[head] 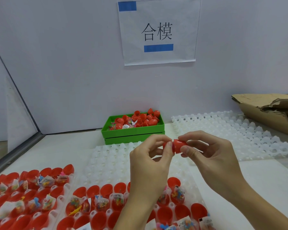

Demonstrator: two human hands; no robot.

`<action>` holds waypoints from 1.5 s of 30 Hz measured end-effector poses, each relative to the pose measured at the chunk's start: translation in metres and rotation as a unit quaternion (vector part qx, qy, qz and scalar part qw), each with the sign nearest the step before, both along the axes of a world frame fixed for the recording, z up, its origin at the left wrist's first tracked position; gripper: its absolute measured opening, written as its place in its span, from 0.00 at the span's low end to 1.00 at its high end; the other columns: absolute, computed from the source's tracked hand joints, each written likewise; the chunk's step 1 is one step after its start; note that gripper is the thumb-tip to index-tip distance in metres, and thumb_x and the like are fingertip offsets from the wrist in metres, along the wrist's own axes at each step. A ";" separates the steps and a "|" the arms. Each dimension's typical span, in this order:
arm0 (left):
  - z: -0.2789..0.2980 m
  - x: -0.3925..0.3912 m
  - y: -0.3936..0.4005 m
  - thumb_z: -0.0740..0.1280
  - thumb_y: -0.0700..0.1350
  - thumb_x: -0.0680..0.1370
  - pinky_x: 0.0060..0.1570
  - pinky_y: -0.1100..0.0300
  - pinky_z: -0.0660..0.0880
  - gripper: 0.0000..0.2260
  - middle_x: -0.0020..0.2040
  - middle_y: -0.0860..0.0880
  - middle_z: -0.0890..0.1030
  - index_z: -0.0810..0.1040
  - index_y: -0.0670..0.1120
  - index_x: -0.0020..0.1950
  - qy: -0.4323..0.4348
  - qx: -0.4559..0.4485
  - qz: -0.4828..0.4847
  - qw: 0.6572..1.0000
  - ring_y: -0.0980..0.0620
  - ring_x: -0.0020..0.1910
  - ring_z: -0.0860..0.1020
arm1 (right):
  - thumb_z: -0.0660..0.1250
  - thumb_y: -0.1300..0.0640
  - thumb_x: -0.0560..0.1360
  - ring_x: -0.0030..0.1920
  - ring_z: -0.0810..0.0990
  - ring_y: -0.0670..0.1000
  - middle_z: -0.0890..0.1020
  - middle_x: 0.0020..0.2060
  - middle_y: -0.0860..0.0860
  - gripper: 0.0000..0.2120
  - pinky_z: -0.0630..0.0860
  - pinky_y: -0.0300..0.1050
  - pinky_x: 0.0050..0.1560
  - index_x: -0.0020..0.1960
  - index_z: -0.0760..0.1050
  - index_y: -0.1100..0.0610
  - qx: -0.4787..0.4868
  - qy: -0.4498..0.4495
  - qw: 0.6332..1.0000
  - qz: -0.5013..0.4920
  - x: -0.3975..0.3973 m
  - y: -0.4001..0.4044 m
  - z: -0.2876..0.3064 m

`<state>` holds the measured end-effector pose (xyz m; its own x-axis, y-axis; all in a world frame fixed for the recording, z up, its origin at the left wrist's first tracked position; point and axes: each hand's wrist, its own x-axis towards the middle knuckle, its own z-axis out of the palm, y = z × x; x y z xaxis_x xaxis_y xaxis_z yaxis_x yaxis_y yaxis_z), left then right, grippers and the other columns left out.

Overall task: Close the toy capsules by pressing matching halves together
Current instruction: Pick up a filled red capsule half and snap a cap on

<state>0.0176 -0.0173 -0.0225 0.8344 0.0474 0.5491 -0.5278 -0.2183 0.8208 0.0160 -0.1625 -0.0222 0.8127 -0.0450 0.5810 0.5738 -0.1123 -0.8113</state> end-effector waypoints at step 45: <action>0.000 0.008 0.014 0.76 0.39 0.71 0.45 0.68 0.79 0.11 0.43 0.56 0.86 0.83 0.52 0.50 0.029 0.016 -0.084 0.996 0.57 0.43 0.84 | 0.70 0.53 0.69 0.43 0.85 0.46 0.85 0.42 0.41 0.09 0.80 0.33 0.41 0.49 0.81 0.49 -0.003 0.011 1.000 0.003 0.005 0.001 -0.007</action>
